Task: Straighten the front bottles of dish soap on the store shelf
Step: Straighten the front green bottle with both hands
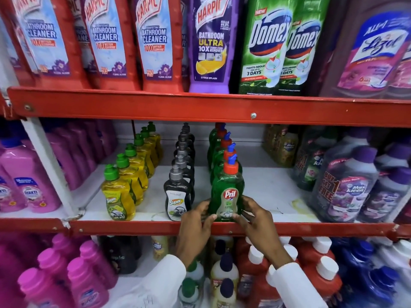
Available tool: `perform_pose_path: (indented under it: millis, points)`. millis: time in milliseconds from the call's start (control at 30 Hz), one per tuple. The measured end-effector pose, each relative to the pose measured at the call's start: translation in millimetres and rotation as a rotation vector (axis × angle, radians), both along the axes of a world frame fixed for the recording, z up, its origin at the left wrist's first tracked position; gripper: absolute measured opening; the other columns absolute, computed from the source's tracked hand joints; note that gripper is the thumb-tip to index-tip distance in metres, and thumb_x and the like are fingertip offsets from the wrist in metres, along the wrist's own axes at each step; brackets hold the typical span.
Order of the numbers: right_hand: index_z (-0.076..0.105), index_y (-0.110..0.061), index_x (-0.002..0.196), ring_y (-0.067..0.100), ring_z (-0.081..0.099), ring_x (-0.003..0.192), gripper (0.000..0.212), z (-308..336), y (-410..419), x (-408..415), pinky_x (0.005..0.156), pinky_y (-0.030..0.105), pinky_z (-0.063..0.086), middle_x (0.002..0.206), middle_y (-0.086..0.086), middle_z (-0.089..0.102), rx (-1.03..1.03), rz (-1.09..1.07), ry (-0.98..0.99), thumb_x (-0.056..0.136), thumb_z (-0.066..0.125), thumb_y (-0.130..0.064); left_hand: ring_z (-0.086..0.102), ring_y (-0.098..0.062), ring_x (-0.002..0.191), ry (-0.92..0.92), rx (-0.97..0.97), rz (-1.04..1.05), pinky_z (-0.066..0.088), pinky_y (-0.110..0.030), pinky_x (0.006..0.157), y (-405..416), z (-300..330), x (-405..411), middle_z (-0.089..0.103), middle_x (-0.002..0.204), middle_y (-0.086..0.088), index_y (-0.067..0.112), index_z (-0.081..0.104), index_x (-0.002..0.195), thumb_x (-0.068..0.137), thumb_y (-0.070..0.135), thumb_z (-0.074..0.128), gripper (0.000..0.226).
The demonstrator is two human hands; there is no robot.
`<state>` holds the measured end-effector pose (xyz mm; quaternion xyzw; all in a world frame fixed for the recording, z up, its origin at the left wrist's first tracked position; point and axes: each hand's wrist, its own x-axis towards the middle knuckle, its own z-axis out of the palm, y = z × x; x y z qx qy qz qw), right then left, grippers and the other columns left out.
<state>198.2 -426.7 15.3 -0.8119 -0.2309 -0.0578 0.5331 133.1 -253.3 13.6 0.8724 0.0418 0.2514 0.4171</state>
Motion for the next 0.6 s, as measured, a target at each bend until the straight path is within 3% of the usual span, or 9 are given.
perform_pose_path:
  millis: [167, 233, 400, 600]
  points:
    - [0.058, -0.026, 0.126, -0.015, 0.06, 0.105, 0.049, -0.6, -4.4, 3.0, 0.091, 0.011, 0.051, 0.116, -0.01, 0.068, 0.009, 0.007, 0.01, 0.084, 0.075, -0.007, 0.068, -0.005, 0.1, -0.006, -0.042, -0.002, 0.055, -0.027, 0.094, -0.7, 2.5, 2.2, 0.074, 0.115, 0.0, 0.019, 0.061, 0.126, 0.087, 0.016, 0.07, 0.04]
    - [0.057, -0.028, 0.125, -0.016, 0.06, 0.104, 0.049, -0.1, -5.7, 3.3, 0.089, 0.008, 0.05, 0.114, -0.012, 0.067, 0.01, 0.007, 0.011, 0.084, 0.075, -0.007, 0.068, -0.007, 0.102, -0.002, -0.052, -0.008, 0.057, -0.034, 0.095, 0.0, 1.0, 4.9, 0.074, 0.115, 0.0, 0.018, 0.061, 0.126, 0.087, 0.017, 0.071, 0.041]
    - [0.056, -0.026, 0.126, -0.004, 0.064, 0.102, 0.049, -0.1, -6.3, 3.1, 0.089, 0.009, 0.05, 0.114, -0.01, 0.066, -0.004, -0.019, 0.014, 0.084, 0.075, -0.009, 0.068, -0.008, 0.102, 0.003, -0.055, -0.004, 0.058, -0.04, 0.093, 1.5, -4.2, 9.4, 0.074, 0.114, 0.0, 0.02, 0.061, 0.124, 0.085, 0.021, 0.073, 0.041]
    - [0.054, -0.019, 0.132, 0.014, 0.066, 0.111, 0.052, -0.1, -4.6, 1.0, 0.099, 0.032, 0.055, 0.125, -0.001, 0.067, -0.018, -0.061, 0.015, 0.085, 0.074, -0.008, 0.068, -0.007, 0.102, -0.004, -0.052, -0.022, 0.058, -0.04, 0.093, 0.6, -2.8, 9.4, 0.074, 0.115, -0.001, 0.019, 0.061, 0.125, 0.085, 0.021, 0.073, 0.041]
